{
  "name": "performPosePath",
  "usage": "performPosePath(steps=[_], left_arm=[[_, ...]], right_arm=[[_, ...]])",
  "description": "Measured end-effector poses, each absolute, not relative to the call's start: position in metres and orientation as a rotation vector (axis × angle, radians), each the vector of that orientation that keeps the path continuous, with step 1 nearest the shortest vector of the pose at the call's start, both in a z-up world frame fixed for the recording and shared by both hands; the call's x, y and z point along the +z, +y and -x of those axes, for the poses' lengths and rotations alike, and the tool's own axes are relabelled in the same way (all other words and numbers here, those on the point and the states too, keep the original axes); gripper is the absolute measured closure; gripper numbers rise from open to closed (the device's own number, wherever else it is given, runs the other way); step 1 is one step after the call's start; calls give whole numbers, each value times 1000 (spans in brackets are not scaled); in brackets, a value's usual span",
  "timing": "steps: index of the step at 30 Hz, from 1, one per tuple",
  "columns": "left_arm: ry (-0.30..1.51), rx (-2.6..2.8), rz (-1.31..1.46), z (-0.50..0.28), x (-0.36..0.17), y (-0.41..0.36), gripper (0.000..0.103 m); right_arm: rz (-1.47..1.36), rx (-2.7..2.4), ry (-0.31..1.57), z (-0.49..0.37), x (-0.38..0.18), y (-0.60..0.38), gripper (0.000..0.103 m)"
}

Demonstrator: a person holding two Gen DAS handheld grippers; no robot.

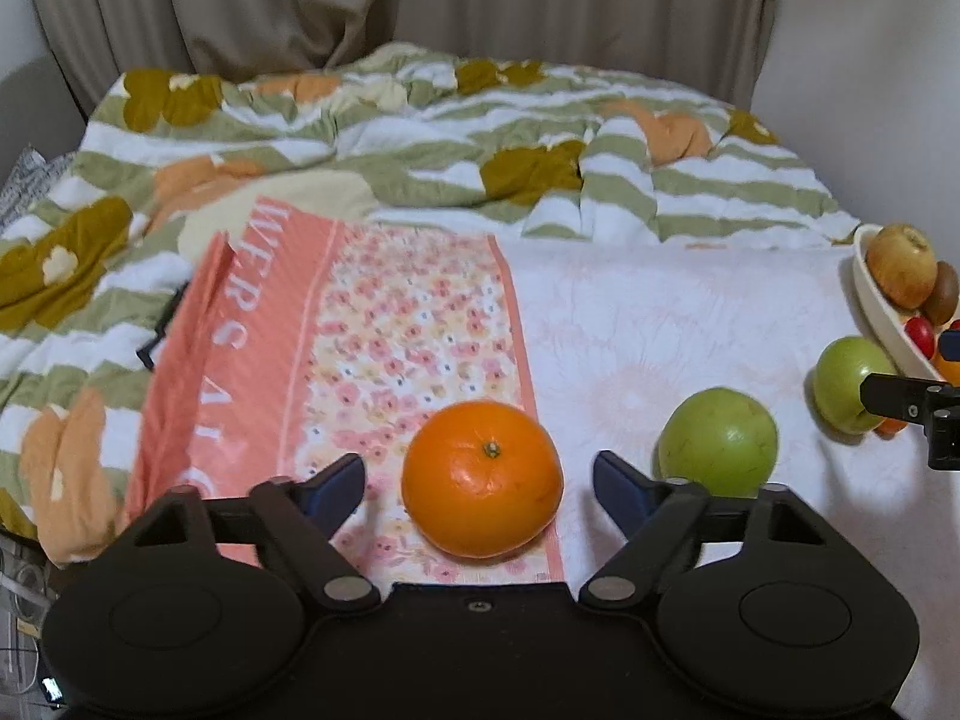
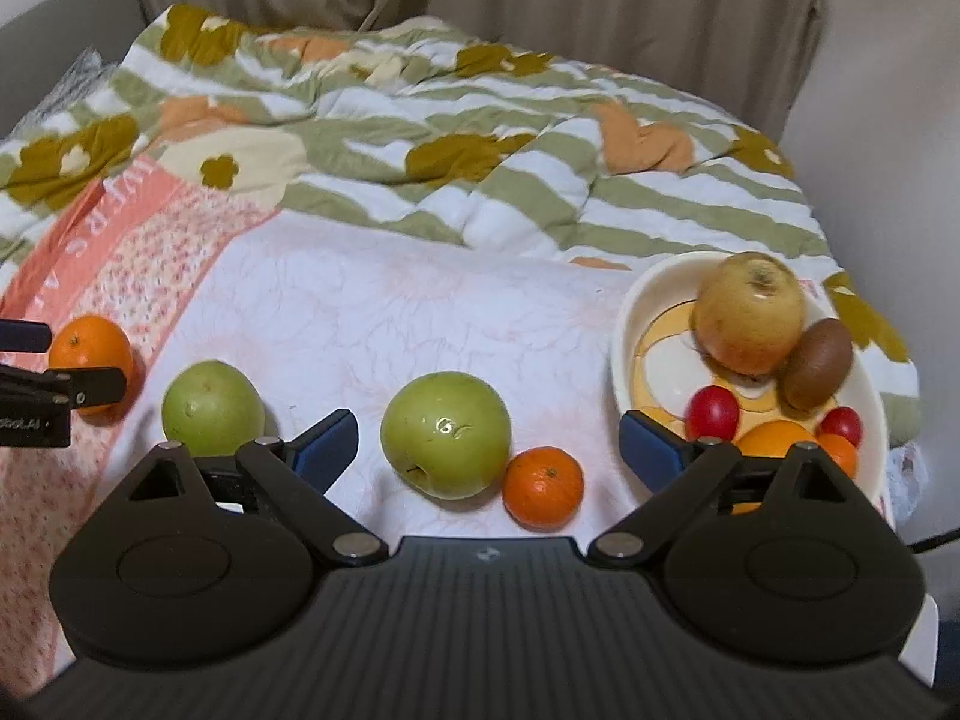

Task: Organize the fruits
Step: 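Grasp a green apple with the right gripper while the left gripper grasps a large orange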

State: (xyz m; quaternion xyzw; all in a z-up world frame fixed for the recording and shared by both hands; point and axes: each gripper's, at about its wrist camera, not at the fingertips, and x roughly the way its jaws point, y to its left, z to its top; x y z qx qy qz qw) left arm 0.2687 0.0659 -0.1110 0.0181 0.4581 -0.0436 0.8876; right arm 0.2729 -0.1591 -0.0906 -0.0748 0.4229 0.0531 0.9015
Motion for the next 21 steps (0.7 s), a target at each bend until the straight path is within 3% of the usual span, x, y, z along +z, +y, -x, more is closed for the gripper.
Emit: performPosePath(steps=[3, 14, 21], left_arm=[[988, -93, -36, -272, -119, 65, 39], [990, -92, -34, -271, -120, 66, 40], [992, -90, -39, -265, -119, 70, 40]], right_arm=[[168, 138, 893, -279, -99, -158, 0], [256, 191, 912, -293, -115, -147, 0], [316, 230, 917, -297, -124, -138, 9]])
